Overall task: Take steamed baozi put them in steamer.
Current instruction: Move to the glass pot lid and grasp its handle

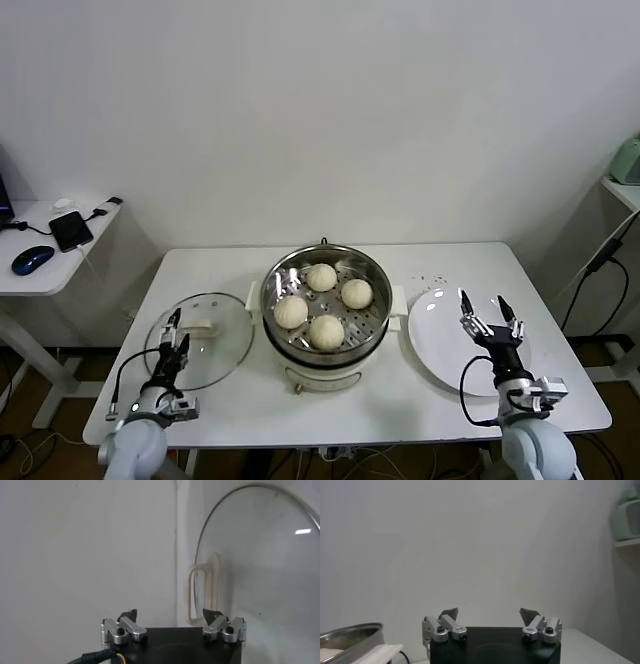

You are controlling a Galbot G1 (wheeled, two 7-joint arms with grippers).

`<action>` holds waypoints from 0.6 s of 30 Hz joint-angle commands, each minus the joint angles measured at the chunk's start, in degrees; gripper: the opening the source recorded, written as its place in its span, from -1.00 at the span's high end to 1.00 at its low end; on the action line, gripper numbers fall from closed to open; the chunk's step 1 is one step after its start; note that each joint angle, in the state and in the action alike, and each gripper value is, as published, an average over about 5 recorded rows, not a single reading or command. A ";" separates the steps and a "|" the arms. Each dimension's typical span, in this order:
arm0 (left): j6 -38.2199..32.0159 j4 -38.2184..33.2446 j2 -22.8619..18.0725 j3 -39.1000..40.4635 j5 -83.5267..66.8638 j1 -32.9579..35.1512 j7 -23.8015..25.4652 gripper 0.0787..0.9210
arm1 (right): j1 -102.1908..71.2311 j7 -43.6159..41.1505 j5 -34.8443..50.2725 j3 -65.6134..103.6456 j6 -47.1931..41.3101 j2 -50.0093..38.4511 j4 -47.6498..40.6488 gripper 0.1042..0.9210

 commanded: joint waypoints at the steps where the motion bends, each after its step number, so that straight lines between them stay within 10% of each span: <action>1: 1.41 2.52 -0.09 0.77 1.16 -2.40 -0.52 -0.77 | 0.05 0.10 0.03 -0.01 0.26 0.14 -0.85 -0.76; 18: 3.44 5.60 -0.43 1.79 2.02 -5.55 -1.48 -0.77 | 1.15 0.06 0.06 -0.32 0.55 0.56 -2.56 -0.76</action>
